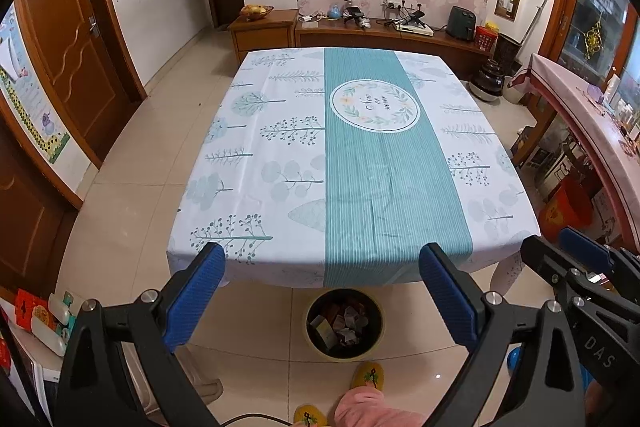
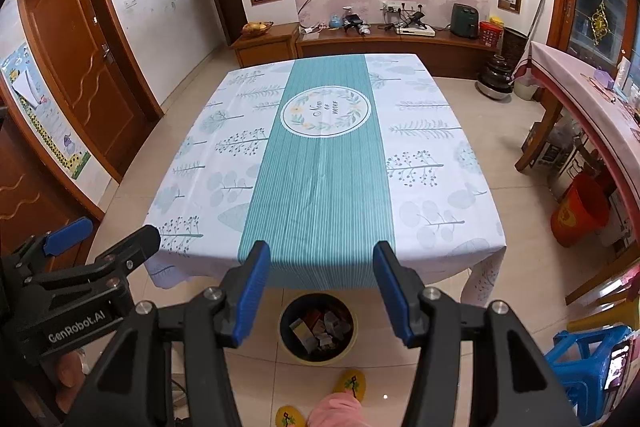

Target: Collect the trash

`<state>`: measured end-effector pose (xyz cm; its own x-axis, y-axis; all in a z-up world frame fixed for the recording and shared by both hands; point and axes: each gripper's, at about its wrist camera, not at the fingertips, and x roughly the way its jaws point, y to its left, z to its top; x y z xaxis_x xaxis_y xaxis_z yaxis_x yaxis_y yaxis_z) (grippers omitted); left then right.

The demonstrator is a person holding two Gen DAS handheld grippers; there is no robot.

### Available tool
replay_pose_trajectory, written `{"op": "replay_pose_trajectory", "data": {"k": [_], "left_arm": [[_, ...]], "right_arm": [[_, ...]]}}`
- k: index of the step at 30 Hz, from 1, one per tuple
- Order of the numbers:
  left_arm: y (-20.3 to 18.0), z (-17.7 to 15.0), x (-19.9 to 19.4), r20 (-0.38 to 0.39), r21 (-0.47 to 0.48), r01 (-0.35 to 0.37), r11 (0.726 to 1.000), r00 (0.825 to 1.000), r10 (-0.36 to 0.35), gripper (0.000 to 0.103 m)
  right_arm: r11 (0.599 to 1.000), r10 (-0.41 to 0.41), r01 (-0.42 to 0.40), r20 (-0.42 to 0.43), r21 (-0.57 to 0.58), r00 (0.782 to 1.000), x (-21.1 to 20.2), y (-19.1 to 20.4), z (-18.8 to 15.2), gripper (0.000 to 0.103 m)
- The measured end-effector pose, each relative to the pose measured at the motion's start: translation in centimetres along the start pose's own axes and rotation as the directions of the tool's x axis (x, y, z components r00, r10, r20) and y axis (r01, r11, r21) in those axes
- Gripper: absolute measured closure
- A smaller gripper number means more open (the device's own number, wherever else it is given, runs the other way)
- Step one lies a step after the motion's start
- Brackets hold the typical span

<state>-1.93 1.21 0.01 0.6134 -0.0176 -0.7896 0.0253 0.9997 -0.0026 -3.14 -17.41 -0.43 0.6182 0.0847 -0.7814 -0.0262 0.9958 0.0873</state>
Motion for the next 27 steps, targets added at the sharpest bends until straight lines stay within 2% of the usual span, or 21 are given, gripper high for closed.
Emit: {"op": "replay_pose_trajectory", "data": {"k": [27], "left_arm": [[-0.3, 0.1, 0.0, -0.003, 0.014, -0.002, 1.0, 1.0, 0.002, 0.006]], "right_arm": [[1.0, 0.012, -0.012, -0.024, -0.007, 1.0, 1.1, -0.2, 0.3, 0.049]]}}
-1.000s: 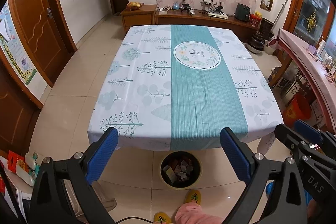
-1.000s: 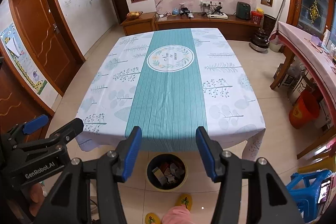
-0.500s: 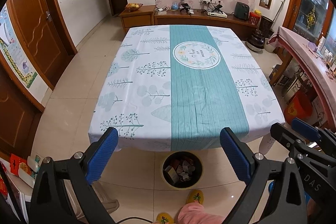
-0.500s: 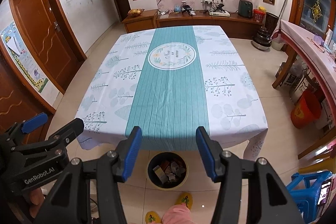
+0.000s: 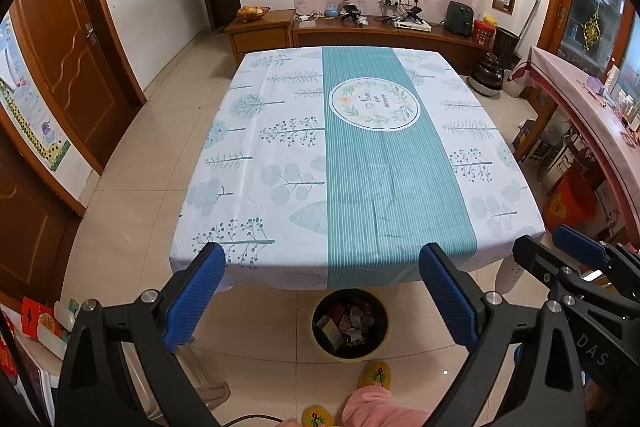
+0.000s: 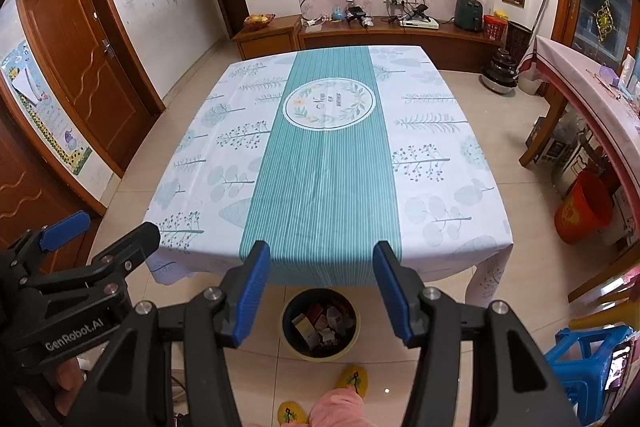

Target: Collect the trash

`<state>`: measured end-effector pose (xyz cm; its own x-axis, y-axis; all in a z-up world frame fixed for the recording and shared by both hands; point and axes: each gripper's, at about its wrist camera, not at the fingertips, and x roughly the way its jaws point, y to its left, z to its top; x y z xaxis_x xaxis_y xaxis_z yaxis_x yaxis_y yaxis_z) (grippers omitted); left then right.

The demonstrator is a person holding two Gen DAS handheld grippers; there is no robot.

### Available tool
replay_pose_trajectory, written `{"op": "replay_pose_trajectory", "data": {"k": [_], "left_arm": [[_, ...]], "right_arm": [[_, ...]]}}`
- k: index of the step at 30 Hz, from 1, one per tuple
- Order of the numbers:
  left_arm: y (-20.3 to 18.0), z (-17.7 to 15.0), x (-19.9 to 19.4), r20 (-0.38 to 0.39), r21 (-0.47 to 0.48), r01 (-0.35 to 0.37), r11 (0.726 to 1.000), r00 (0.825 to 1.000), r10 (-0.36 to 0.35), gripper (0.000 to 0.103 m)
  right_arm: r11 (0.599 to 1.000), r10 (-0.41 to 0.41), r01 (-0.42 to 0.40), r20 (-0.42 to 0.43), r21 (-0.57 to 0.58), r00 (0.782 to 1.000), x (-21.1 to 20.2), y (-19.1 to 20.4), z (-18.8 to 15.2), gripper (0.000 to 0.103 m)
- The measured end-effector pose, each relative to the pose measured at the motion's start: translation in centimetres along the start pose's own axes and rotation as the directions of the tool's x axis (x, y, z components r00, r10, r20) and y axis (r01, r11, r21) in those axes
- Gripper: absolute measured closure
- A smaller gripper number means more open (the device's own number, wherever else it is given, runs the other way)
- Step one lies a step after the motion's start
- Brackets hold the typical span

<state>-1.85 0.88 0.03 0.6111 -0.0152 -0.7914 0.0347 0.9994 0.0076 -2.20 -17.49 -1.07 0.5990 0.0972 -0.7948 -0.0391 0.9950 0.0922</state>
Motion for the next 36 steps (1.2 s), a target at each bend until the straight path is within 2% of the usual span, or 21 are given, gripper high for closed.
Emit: {"op": "replay_pose_trajectory", "data": {"k": [29, 36], "left_arm": [[0.5, 0.1, 0.1, -0.006, 0.008, 0.005, 1.0, 1.0, -0.005, 0.006], [1.7, -0.8, 0.3, -0.014, 0.011, 0.012, 1.0, 1.0, -0.011, 0.006]], "right_arm": [[1.0, 0.004, -0.004, -0.02, 0.004, 1.0, 1.0, 0.2, -0.7, 0.049], [1.0, 0.003, -0.003, -0.024, 0.01, 1.0, 1.1, 0.1, -0.8, 0.049]]}}
